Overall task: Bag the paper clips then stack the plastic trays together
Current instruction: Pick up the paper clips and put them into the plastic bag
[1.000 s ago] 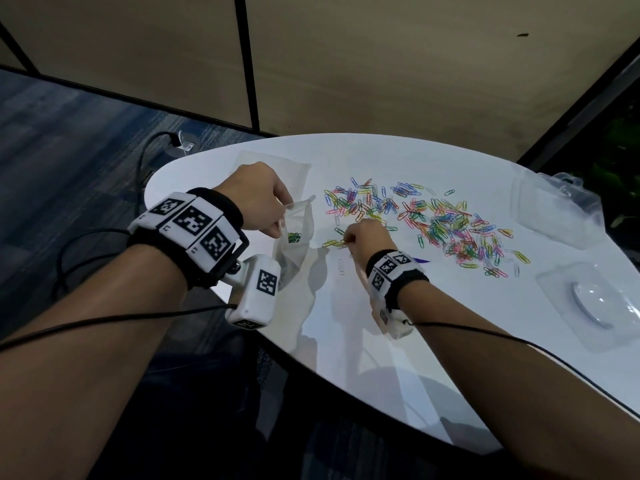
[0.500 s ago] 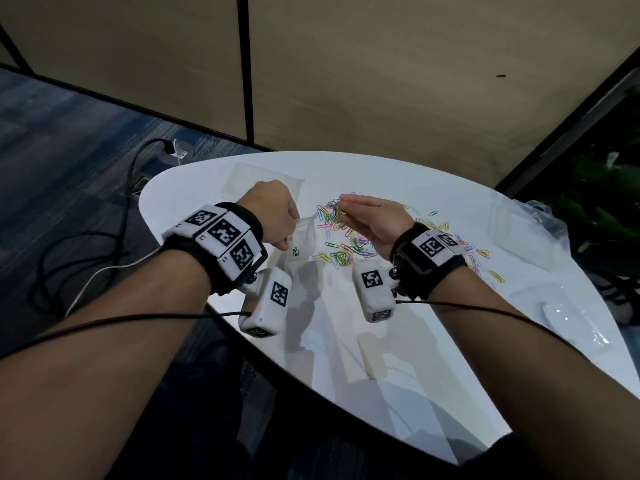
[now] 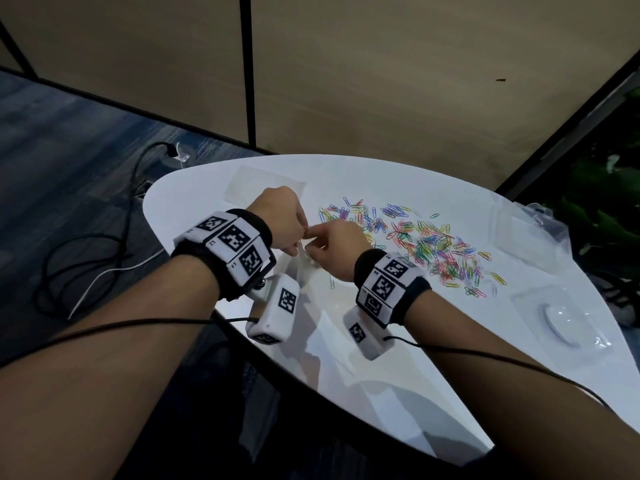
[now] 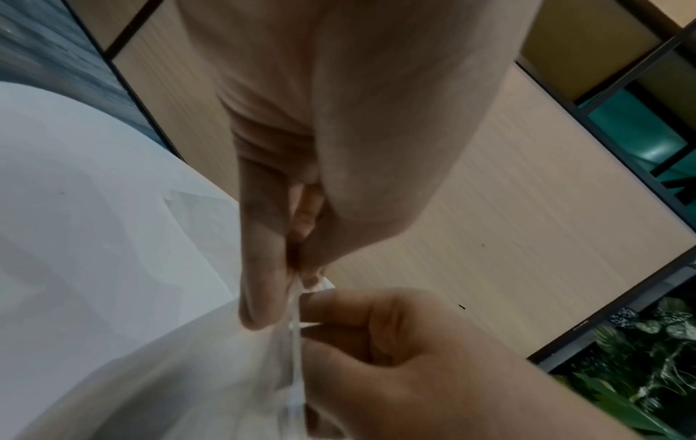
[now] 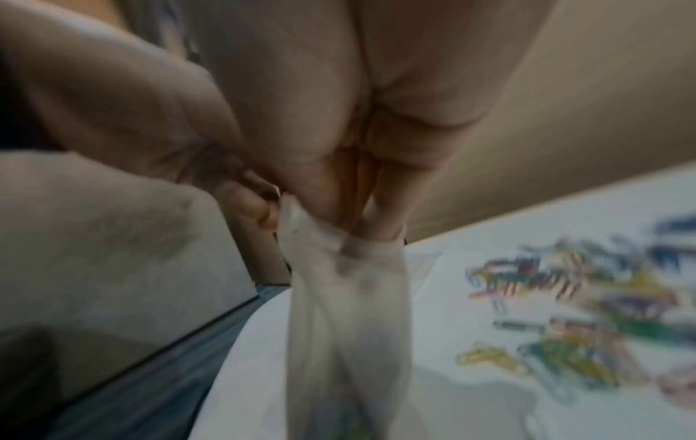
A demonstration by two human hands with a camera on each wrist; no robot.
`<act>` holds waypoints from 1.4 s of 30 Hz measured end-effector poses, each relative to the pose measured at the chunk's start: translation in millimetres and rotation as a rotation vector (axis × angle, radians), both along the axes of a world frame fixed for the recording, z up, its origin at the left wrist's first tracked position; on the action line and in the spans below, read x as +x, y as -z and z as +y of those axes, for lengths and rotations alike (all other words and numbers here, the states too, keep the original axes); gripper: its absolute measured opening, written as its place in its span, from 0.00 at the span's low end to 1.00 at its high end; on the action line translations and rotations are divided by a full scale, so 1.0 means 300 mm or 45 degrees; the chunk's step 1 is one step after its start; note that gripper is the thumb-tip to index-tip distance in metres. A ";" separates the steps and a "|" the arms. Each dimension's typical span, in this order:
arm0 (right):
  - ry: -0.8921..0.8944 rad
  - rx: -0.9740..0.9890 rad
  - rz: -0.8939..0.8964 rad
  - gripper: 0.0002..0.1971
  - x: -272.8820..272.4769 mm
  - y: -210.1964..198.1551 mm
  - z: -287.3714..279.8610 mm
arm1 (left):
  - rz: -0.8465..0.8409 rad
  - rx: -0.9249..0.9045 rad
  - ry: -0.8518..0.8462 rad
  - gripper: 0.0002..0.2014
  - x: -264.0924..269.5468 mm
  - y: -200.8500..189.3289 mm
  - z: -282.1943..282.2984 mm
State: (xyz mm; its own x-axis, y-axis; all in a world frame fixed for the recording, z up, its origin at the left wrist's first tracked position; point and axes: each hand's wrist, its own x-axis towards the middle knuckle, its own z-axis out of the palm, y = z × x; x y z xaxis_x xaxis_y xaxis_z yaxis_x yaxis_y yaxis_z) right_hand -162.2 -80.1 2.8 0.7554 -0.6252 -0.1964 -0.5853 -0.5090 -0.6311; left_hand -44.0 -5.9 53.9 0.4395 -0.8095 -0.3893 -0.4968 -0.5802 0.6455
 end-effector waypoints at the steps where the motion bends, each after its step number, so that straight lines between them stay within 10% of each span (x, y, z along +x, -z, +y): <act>1: -0.059 -0.024 0.010 0.15 -0.002 -0.013 -0.014 | -0.018 0.005 -0.002 0.12 0.004 -0.001 -0.002; 5: 0.195 0.198 -0.400 0.19 -0.022 -0.021 -0.112 | -0.110 0.020 -0.043 0.12 0.034 -0.010 0.004; 11: -0.747 -0.774 0.540 0.29 -0.132 0.270 -0.116 | -0.108 0.025 -0.097 0.12 0.077 -0.010 0.029; 19: -0.522 -1.005 0.799 0.44 -0.202 0.390 -0.220 | -0.064 0.026 -0.104 0.13 0.060 -0.011 0.028; 23: -0.303 -0.751 0.752 0.39 -0.201 0.431 -0.297 | -0.096 0.043 -0.085 0.14 0.057 -0.002 0.021; 28: -0.252 -0.763 0.658 0.10 -0.177 0.393 -0.322 | -0.090 0.053 -0.087 0.15 0.058 0.003 0.019; 33: 0.101 -0.513 0.575 0.11 -0.202 0.307 -0.389 | -0.093 0.055 -0.081 0.15 0.053 0.006 0.018; 42: 1.022 0.831 -0.603 0.07 -0.310 0.096 -0.394 | -0.089 0.079 0.078 0.14 -0.016 -0.006 -0.023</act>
